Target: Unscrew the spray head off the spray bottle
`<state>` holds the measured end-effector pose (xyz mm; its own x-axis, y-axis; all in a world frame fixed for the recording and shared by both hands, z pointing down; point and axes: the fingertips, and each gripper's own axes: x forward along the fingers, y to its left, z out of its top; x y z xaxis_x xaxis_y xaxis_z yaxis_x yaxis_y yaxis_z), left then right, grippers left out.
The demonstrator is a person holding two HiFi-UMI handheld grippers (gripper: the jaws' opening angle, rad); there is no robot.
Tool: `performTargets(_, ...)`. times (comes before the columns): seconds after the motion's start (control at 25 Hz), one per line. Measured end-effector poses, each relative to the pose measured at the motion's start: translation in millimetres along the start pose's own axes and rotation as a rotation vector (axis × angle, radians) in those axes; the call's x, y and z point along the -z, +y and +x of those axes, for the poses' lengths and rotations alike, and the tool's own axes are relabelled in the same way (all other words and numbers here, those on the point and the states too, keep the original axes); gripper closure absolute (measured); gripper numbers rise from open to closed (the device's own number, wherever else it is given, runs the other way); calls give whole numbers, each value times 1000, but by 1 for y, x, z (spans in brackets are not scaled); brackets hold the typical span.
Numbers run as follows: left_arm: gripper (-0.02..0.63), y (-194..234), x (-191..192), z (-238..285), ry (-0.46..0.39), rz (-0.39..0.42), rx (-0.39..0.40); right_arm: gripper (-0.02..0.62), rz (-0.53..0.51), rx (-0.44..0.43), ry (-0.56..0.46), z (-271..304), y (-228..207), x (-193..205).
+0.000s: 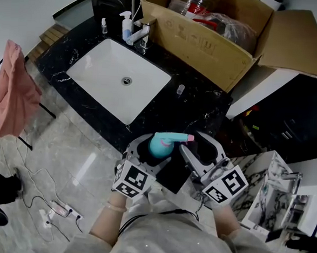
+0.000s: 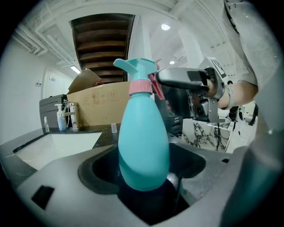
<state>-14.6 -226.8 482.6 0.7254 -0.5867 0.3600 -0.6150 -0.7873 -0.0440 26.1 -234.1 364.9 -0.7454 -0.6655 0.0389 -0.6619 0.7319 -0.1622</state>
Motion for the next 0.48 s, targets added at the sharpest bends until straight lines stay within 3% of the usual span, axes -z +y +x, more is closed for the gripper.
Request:
performTargets(0.2, 244, 1, 0, 0, 6, 2, -5, 415, -45, 82, -61, -10, -7, -15)
performTargets(0.28, 244, 1, -1, 0, 3, 4, -5, 439, -76, 63, -69, -12, 7, -15)
performTargets(0.4, 244, 2, 0, 0, 6, 5, -8, 466, -53, -35, 40, 5, 32, 10)
performTargets(0.48, 244, 2, 1, 0, 7, 2, -10, 420, -48, -38, 122, 22, 37, 28)
